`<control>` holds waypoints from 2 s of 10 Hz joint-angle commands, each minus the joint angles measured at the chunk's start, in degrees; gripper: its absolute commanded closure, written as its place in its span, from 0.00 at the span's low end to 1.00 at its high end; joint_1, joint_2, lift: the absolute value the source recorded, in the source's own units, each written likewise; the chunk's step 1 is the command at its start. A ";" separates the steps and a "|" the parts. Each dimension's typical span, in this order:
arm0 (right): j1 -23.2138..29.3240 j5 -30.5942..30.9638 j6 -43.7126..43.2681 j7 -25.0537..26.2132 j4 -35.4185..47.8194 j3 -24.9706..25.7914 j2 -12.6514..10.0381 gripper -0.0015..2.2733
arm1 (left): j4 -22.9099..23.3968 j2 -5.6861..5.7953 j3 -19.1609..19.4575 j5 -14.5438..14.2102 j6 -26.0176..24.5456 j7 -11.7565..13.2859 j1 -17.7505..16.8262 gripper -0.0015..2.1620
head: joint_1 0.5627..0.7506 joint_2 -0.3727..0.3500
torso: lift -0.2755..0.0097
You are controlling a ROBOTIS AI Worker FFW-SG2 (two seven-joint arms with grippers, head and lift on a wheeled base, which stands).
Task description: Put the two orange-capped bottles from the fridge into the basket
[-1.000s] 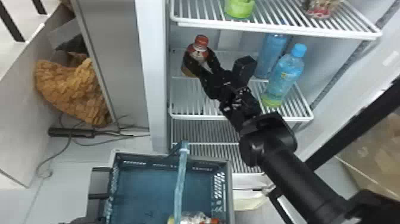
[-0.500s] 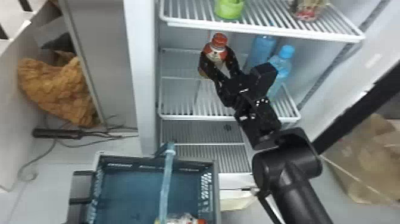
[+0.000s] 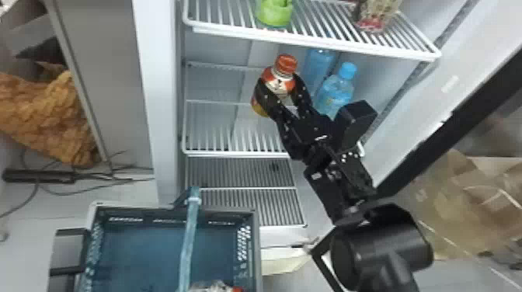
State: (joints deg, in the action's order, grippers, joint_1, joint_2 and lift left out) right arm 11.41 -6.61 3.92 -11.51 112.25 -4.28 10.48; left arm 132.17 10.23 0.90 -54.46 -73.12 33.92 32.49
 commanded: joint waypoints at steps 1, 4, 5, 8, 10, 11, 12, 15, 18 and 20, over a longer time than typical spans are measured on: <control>4.90 -1.50 3.11 -0.44 6.92 1.31 0.15 0.38 | 0.08 -0.12 0.24 -0.04 -0.14 0.00 0.13 0.56 | 0.70 0.13 | 0.14; 13.76 -4.13 8.59 -2.37 18.31 3.02 0.59 0.39 | 0.08 -0.12 0.47 -0.15 -0.14 0.00 0.27 0.56 | 0.70 0.10 | 0.14; 16.85 -4.70 10.98 -2.90 22.11 3.71 0.59 0.38 | 0.08 -0.12 0.47 -0.15 -0.14 0.00 0.27 0.56 | 0.70 0.10 | 0.14; 25.85 -5.96 18.44 -5.27 33.08 8.28 0.06 0.38 | 0.08 -0.21 0.82 -0.15 0.00 0.00 0.69 0.56 | 0.70 0.07 | 0.14; 29.08 -5.96 27.58 -9.49 38.56 10.79 -0.82 0.39 | 0.36 -0.21 1.16 -0.15 -0.14 0.00 1.11 0.56 | 0.70 0.04 | 0.14; 30.35 -5.50 32.36 -10.72 42.22 11.71 -0.82 0.39 | 0.36 -0.21 1.16 -0.04 -0.14 0.00 1.11 0.56 | 0.70 0.04 | 0.14; 31.19 -5.61 37.84 -11.08 45.60 12.62 -0.82 0.38 | 0.36 -0.21 1.27 -0.04 -0.14 0.00 1.11 0.56 | 0.70 0.03 | 0.14; 30.49 -6.87 47.69 -12.75 47.85 12.16 -0.29 0.38 | 0.36 -0.12 1.04 0.08 -0.14 0.00 0.97 0.56 | 0.70 0.03 | 0.14; 26.27 -10.53 56.97 -14.50 45.88 7.94 1.56 0.38 | 0.50 0.32 0.47 0.19 -0.42 0.00 0.41 0.56 | 0.70 0.06 | 0.14; 24.73 -10.87 58.94 -15.21 44.05 7.02 1.65 0.38 | 0.50 0.41 0.24 0.08 -0.56 0.00 0.13 0.56 | 0.70 0.12 | 0.14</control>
State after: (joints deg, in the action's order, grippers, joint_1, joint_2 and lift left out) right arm 36.51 -17.41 62.08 -26.75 156.78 2.95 12.09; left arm 132.68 10.61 1.15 -54.35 -73.61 33.92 32.77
